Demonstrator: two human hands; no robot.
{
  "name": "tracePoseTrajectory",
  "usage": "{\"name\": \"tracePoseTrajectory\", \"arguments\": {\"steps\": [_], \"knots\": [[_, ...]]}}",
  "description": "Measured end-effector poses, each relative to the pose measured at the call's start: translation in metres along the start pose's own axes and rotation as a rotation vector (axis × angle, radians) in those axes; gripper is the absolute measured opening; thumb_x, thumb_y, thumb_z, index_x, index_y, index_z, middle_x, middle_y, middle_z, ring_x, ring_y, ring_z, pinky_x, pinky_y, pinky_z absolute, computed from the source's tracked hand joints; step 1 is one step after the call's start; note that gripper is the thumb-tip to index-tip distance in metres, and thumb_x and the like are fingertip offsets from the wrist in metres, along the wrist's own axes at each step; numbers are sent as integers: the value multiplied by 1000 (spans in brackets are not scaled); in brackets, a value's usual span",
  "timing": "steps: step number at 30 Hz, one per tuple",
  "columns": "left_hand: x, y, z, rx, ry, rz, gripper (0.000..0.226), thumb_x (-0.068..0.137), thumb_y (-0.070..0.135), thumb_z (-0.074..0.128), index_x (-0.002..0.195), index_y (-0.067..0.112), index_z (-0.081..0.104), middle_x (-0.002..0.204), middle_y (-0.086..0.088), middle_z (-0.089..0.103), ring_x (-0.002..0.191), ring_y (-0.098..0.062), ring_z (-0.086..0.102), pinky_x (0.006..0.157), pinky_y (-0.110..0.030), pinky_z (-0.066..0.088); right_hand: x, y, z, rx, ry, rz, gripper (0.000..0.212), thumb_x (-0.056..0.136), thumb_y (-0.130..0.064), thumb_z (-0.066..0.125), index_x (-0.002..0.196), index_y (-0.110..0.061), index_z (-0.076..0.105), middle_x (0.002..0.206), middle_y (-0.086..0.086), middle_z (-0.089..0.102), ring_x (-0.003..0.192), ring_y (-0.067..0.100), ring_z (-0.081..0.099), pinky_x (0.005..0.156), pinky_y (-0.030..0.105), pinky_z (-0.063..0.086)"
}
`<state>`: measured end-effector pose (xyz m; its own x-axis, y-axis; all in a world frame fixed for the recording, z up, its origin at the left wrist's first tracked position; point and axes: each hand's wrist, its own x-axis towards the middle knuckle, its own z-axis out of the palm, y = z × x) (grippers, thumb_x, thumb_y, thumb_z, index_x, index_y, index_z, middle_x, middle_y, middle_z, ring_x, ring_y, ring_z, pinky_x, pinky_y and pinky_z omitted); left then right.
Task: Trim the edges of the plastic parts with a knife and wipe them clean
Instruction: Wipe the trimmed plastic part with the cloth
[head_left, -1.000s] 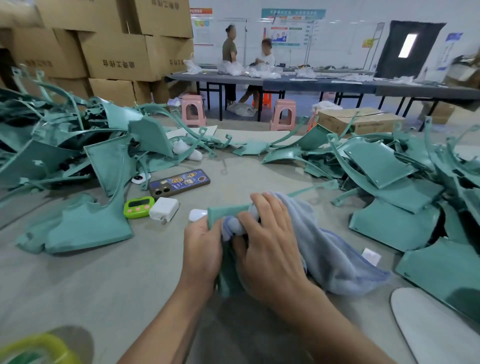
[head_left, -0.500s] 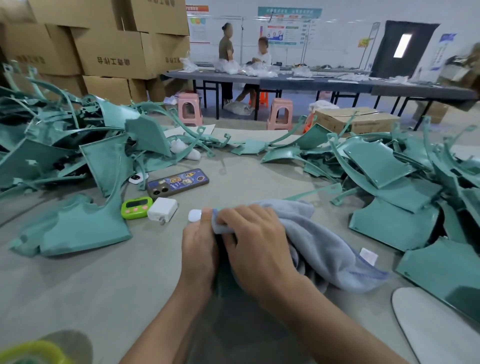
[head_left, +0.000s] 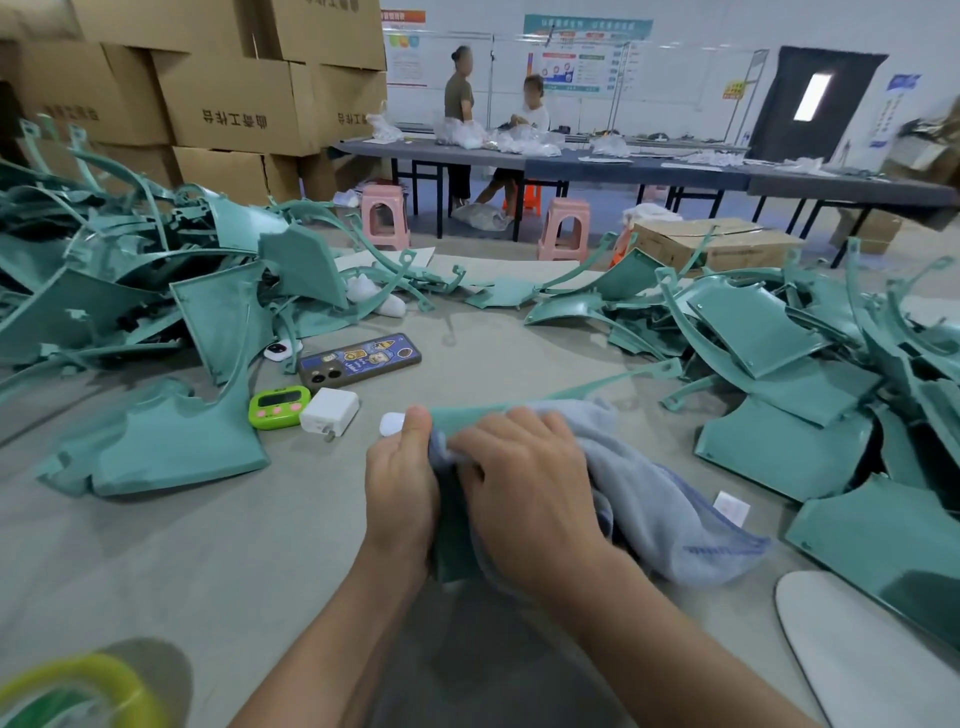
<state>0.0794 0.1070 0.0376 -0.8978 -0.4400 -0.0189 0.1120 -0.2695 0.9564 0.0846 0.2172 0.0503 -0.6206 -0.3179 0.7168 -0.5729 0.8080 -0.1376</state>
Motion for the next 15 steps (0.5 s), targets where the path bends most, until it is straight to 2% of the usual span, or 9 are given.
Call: {"name": "tracePoseTrajectory", "arguments": {"steps": [2,4,6,7,8,10,12,13,15], "knots": [[0,-1,-2,109,31,46,48,102,36,51,56,23,43,58,0,39,55,-14,37,51,-27,32,20,4,-3,-65,-73,148,18,93,-27,59,75,-24,62,77,-4,62,79,27,55,73,40,37],[0,-4,-4,181,52,92,54,102,41,50,53,25,36,55,5,34,52,-14,33,45,-26,29,30,10,-4,-73,-184,269,30,96,-38,42,83,-24,65,87,-4,66,90,27,55,81,40,36],[2,-5,-6,196,96,114,50,102,41,49,57,24,37,54,5,35,49,-13,33,41,-24,29,25,13,-7,-56,-223,213,30,92,-45,45,89,-26,67,109,-2,68,108,29,53,92,39,35],[5,-5,-6,185,123,117,46,102,40,48,60,24,41,54,5,38,47,-12,35,40,-23,32,18,15,-10,-43,-256,170,31,89,-50,49,98,-28,69,130,3,63,123,32,48,103,41,34],[8,-3,-7,176,149,121,43,103,39,48,64,21,47,56,6,42,44,-8,36,39,-19,34,12,18,-13,-27,-309,142,39,87,-54,50,113,-31,68,150,8,49,139,34,37,114,45,30],[13,-2,-6,194,169,134,38,103,37,48,72,16,54,59,7,47,43,-4,38,41,-15,35,2,26,-18,-8,-450,153,57,91,-56,47,145,-36,47,166,9,24,151,31,20,122,47,23],[14,-5,-3,204,140,136,40,102,39,49,72,14,55,57,7,47,50,-10,42,48,-22,39,-2,34,-19,-15,-501,188,59,99,-44,48,154,-35,31,162,3,32,145,27,31,116,42,31],[13,-8,-3,204,133,124,41,100,42,50,72,13,55,57,6,47,53,-13,44,50,-26,40,-2,36,-20,0,-469,219,53,100,-35,49,152,-33,35,152,1,43,135,26,41,109,41,36],[11,-11,-3,169,136,94,47,96,49,50,70,11,58,58,7,52,53,-13,49,52,-27,43,4,37,-31,63,-300,319,36,96,-19,54,130,-27,50,117,-1,58,110,29,52,89,43,42]]}}
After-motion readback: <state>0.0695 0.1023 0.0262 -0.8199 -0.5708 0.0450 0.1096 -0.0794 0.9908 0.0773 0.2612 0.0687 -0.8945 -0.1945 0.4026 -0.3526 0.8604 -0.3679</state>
